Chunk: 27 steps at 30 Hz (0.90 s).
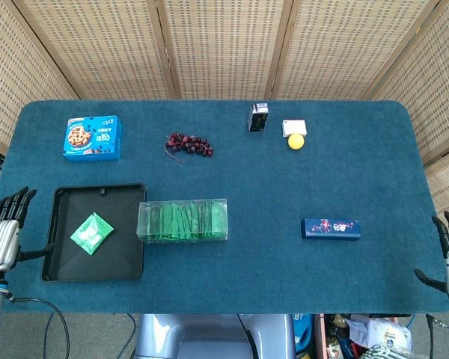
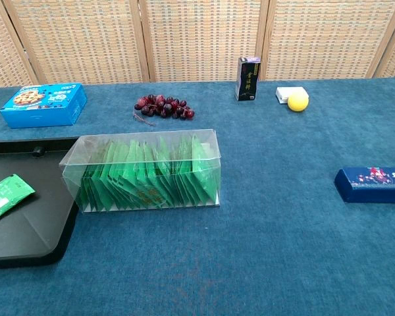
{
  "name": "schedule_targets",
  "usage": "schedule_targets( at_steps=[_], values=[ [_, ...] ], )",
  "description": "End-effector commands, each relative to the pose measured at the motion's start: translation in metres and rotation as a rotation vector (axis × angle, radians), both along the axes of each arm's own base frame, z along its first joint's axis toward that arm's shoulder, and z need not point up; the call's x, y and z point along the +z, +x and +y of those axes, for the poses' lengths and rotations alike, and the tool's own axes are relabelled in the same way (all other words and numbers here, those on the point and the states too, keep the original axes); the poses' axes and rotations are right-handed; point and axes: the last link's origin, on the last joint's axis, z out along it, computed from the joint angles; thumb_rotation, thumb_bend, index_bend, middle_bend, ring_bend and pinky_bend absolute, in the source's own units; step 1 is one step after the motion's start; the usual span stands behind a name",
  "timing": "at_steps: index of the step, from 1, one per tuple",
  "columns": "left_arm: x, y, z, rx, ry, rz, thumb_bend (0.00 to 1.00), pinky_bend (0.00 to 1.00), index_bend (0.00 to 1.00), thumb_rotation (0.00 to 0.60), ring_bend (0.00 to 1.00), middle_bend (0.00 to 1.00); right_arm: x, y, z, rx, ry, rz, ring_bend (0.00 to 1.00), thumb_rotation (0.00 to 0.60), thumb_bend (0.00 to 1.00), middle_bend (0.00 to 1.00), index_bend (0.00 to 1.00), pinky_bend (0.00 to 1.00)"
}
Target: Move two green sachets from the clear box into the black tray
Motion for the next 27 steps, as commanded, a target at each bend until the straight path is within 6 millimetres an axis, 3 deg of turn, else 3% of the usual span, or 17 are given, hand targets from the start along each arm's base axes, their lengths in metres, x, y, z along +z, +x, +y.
schedule_targets(
  at_steps=[1, 9, 15, 21, 27],
  values=[
    [-0.001, 0.001, 0.0, 0.001, -0.012, 0.0, 0.04, 0.0, 0.0, 0.6, 0.0, 0.0, 0.0, 0.0, 0.0, -0.002, 0.001, -0.001, 0.0, 0.6, 0.0, 0.0, 0.0, 0.0],
    [-0.012, 0.011, 0.009, -0.037, -0.056, -0.003, 0.04, 0.0, 0.0, 0.6, 0.0, 0.0, 0.003, 0.0, 0.0, -0.003, -0.002, -0.025, 0.0, 0.6, 0.0, 0.0, 0.0, 0.0],
    [-0.044, 0.055, 0.041, -0.161, -0.172, -0.037, 0.04, 0.0, 0.0, 0.6, 0.0, 0.0, 0.006, -0.002, -0.001, -0.011, -0.003, -0.039, 0.0, 0.6, 0.0, 0.0, 0.0, 0.0],
    [-0.08, 0.111, 0.078, -0.285, -0.29, -0.012, 0.04, 0.0, 0.0, 0.6, 0.0, 0.0, 0.007, -0.007, -0.003, -0.029, -0.003, -0.041, 0.0, 0.6, 0.0, 0.0, 0.0, 0.0],
    [-0.11, 0.15, 0.094, -0.346, -0.396, -0.025, 0.04, 0.0, 0.01, 0.6, 0.0, 0.0, 0.009, -0.01, -0.003, -0.046, -0.008, -0.044, 0.0, 0.6, 0.0, 0.0, 0.0, 0.0]
  ],
)
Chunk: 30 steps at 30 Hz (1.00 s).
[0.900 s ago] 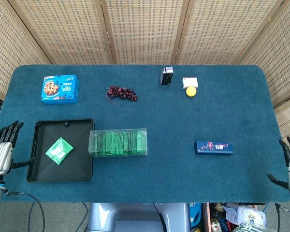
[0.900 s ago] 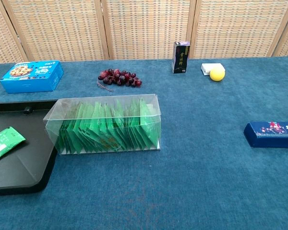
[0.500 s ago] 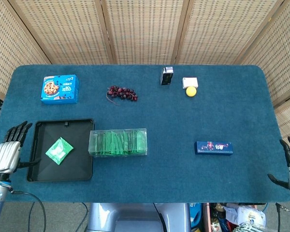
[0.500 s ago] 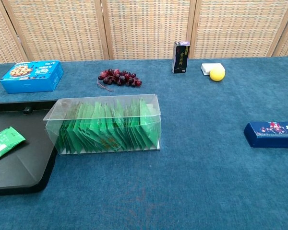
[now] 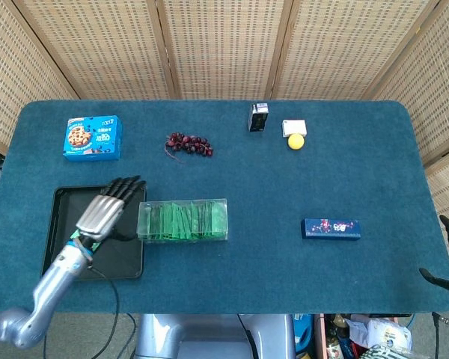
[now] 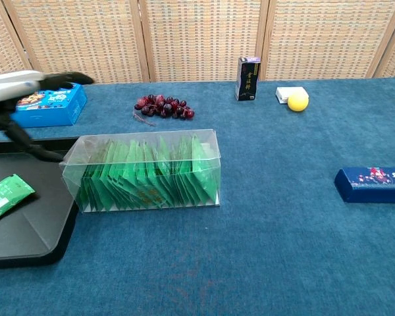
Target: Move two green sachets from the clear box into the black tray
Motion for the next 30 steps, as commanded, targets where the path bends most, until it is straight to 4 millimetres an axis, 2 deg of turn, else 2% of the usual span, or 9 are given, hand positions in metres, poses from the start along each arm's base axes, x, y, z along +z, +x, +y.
schedule_targets(
  at_steps=[1, 5, 14, 20, 22, 24, 28, 30],
  values=[
    [-0.021, 0.031, 0.01, -0.049, -0.056, -0.015, 0.04, 0.0, 0.01, 0.6, 0.0, 0.0, 0.001, -0.002, 0.0, -0.012, -0.002, -0.002, 0.0, 0.6, 0.0, 0.0, 0.0, 0.0],
    [-0.034, 0.043, 0.012, -0.059, -0.089, -0.011, 0.04, 0.0, 0.02, 0.6, 0.0, 0.0, 0.001, -0.005, -0.001, -0.023, -0.001, -0.004, 0.0, 0.6, 0.0, 0.0, 0.0, 0.0],
    [-0.048, 0.051, 0.015, -0.054, -0.12, 0.001, 0.04, 0.0, 0.03, 0.6, 0.0, 0.0, 0.001, -0.007, -0.002, -0.033, 0.003, -0.005, 0.0, 0.6, 0.0, 0.0, 0.0, 0.0],
    [-0.058, 0.057, 0.023, -0.047, -0.126, 0.006, 0.05, 0.0, 0.08, 0.6, 0.0, 0.0, 0.001, -0.007, -0.002, -0.03, 0.0, -0.002, 0.0, 0.6, 0.0, 0.0, 0.0, 0.0],
    [-0.06, 0.058, 0.025, -0.043, -0.132, 0.008, 0.1, 0.0, 0.1, 0.6, 0.0, 0.0, 0.001, -0.005, -0.002, -0.017, 0.003, 0.001, 0.0, 0.6, 0.0, 0.0, 0.0, 0.0],
    [-0.062, 0.06, 0.026, -0.04, -0.134, 0.006, 0.2, 0.0, 0.14, 0.6, 0.0, 0.0, 0.001, -0.003, -0.002, 0.002, 0.007, 0.007, 0.0, 0.6, 0.0, 0.0, 0.0, 0.0],
    [-0.063, 0.062, 0.027, -0.036, -0.139, 0.008, 0.27, 0.0, 0.2, 0.6, 0.0, 0.0, -0.001, 0.001, -0.001, 0.04, 0.02, 0.017, 0.0, 0.6, 0.0, 0.0, 0.0, 0.0],
    [-0.062, 0.062, 0.028, -0.036, -0.141, 0.014, 0.34, 0.0, 0.22, 0.6, 0.0, 0.0, -0.002, 0.003, 0.0, 0.049, 0.023, 0.021, 0.0, 0.6, 0.0, 0.0, 0.0, 0.0]
  ],
)
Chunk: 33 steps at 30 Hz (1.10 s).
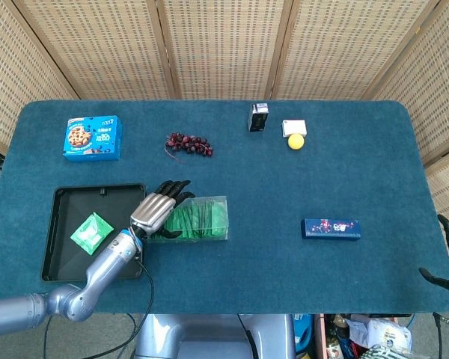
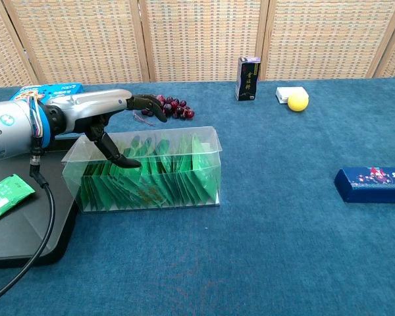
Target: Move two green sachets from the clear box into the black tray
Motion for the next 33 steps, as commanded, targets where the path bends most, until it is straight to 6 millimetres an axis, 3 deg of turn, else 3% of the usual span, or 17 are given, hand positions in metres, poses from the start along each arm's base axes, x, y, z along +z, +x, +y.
schedule_targets(
  at_steps=[1, 5, 9, 16, 25, 33],
  values=[
    [0.001, 0.001, 0.001, 0.0, -0.004, 0.007, 0.37, 0.0, 0.22, 0.6, 0.0, 0.0, -0.001, 0.002, 0.001, 0.015, 0.006, 0.006, 0.0, 0.6, 0.0, 0.0, 0.0, 0.0],
    [0.005, 0.004, 0.003, 0.009, -0.014, -0.002, 0.47, 0.0, 0.25, 0.6, 0.0, 0.0, -0.003, 0.004, 0.002, 0.023, 0.011, 0.008, 0.0, 0.6, 0.0, 0.0, 0.0, 0.0],
    [0.011, 0.005, 0.006, 0.029, -0.019, -0.018, 0.5, 0.0, 0.26, 0.6, 0.0, 0.0, -0.003, 0.004, 0.002, 0.02, 0.012, 0.006, 0.0, 0.6, 0.0, 0.0, 0.0, 0.0],
    [0.031, 0.006, 0.015, 0.073, -0.015, -0.066, 0.5, 0.0, 0.27, 0.6, 0.0, 0.0, -0.003, 0.003, 0.001, 0.017, 0.015, 0.003, 0.0, 0.6, 0.0, 0.0, 0.0, 0.0],
    [0.061, 0.005, 0.055, 0.174, -0.054, -0.122, 0.56, 0.0, 0.28, 0.6, 0.0, 0.0, -0.001, 0.003, 0.002, 0.015, 0.007, 0.001, 0.0, 0.6, 0.0, 0.0, 0.0, 0.0],
    [0.068, 0.003, 0.064, 0.227, -0.105, -0.15, 0.56, 0.0, 0.28, 0.6, 0.0, 0.0, 0.0, 0.004, 0.002, 0.013, 0.004, 0.003, 0.0, 0.6, 0.0, 0.0, 0.0, 0.0]
  ],
)
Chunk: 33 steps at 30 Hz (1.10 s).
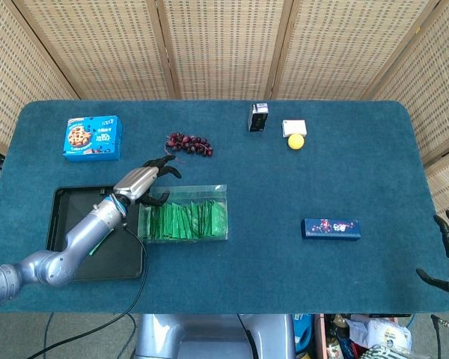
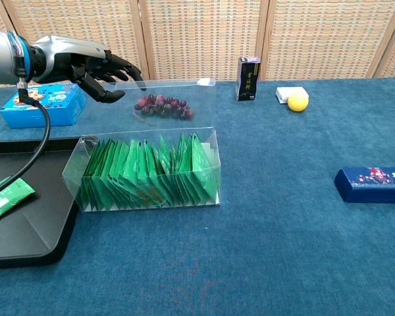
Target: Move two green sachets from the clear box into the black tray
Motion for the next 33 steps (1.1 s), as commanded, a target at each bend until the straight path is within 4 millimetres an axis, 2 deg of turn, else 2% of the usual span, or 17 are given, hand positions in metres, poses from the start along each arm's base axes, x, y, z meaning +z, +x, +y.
schedule_targets(
  at_steps=[1, 10, 14, 33],
  values=[
    [0.005, -0.001, 0.005, 0.014, -0.003, -0.01, 0.56, 0.0, 0.28, 0.6, 0.0, 0.0, -0.001, 0.0, 0.0, -0.002, 0.002, 0.0, 0.0, 0.6, 0.0, 0.0, 0.0, 0.0],
    [0.006, -0.015, 0.011, 0.061, -0.075, 0.031, 0.57, 0.0, 0.31, 0.6, 0.0, 0.0, 0.001, 0.0, 0.0, -0.008, -0.004, 0.004, 0.0, 0.6, 0.0, 0.0, 0.0, 0.0],
    [0.005, -0.018, 0.011, 0.065, -0.097, 0.059, 0.58, 0.0, 0.35, 0.6, 0.0, 0.0, 0.0, 0.0, 0.0, -0.006, -0.002, 0.004, 0.0, 0.6, 0.0, 0.0, 0.0, 0.0],
    [-0.002, -0.016, 0.016, 0.106, -0.138, 0.108, 0.62, 0.0, 0.5, 0.6, 0.0, 0.0, 0.0, -0.001, 0.0, -0.013, 0.002, 0.002, 0.0, 0.6, 0.0, 0.0, 0.0, 0.0]
  ],
)
